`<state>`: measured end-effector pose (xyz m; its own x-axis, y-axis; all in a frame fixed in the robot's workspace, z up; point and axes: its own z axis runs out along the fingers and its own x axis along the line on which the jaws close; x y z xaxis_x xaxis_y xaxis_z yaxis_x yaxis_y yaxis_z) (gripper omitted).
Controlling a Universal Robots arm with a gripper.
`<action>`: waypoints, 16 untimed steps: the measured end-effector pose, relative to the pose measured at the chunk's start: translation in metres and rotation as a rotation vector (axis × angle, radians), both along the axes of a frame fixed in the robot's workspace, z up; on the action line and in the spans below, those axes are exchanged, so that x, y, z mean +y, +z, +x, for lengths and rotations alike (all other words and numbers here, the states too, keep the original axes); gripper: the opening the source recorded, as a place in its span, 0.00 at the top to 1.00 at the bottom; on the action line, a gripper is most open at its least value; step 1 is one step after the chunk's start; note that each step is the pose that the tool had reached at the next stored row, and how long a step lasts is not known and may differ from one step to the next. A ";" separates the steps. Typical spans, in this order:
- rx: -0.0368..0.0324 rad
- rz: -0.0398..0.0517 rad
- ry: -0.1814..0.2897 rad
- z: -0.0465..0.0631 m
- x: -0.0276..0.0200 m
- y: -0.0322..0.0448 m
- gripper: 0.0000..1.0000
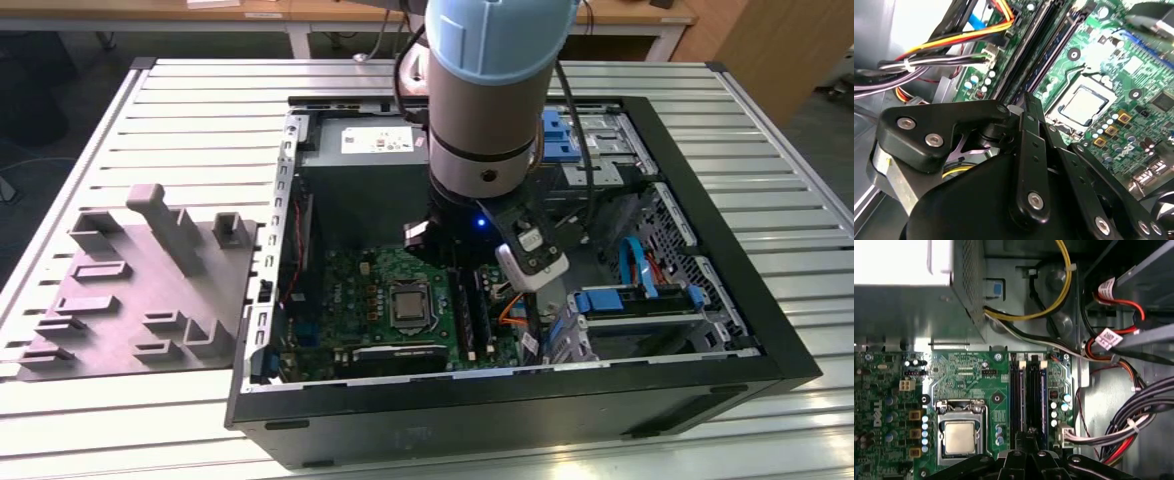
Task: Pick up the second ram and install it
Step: 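Press down the second ram until it locks into place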
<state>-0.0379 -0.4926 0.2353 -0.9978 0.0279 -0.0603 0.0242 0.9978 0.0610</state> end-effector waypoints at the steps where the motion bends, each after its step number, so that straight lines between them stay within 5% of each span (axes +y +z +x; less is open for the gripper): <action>1: 0.0000 -0.0001 0.000 0.000 -0.0013 0.0000 0.90; 16: 0.0000 -0.0002 0.000 0.000 -0.0135 -0.0001 0.90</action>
